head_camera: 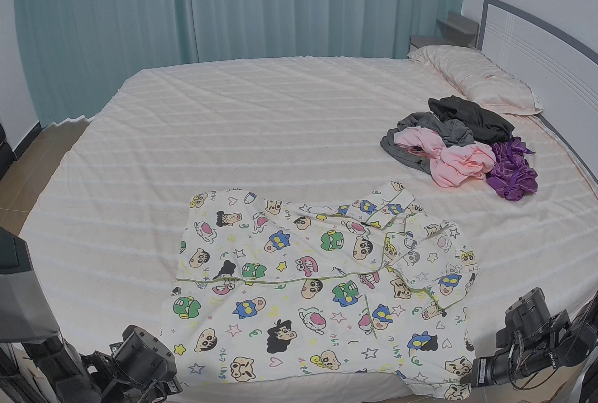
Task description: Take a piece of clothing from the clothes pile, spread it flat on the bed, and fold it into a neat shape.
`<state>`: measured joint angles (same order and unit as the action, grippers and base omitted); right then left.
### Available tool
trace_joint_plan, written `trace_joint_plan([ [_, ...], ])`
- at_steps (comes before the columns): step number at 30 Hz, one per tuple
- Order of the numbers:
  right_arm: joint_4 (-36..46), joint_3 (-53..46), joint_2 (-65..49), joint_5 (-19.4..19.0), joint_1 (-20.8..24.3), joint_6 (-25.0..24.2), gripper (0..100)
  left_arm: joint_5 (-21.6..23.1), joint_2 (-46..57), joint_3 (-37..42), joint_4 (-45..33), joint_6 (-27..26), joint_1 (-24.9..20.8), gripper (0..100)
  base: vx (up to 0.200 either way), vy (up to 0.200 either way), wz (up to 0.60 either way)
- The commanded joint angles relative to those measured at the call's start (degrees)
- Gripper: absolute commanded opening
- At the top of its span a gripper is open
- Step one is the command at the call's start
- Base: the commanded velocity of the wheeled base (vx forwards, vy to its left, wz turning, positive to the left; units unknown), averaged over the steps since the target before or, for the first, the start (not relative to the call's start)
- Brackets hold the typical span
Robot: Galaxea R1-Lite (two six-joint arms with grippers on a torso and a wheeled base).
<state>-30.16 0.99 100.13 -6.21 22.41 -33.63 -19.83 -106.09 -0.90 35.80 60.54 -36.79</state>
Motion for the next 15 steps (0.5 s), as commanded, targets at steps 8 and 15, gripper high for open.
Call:
trace_joint_plan([
  [8,-0.9,-0.1,-4.2,0.2,-1.8,-0.1,0,-0.6,5.0,0.7,0.1,-0.5,2.2,100,0.000,0.000,0.00],
  [15,0.0,4.9,-12.7,0.0,-5.7,-0.3,0,-0.6,17.7,-1.5,-2.5,-5.9,9.3,100,0.000,0.000,0.00],
])
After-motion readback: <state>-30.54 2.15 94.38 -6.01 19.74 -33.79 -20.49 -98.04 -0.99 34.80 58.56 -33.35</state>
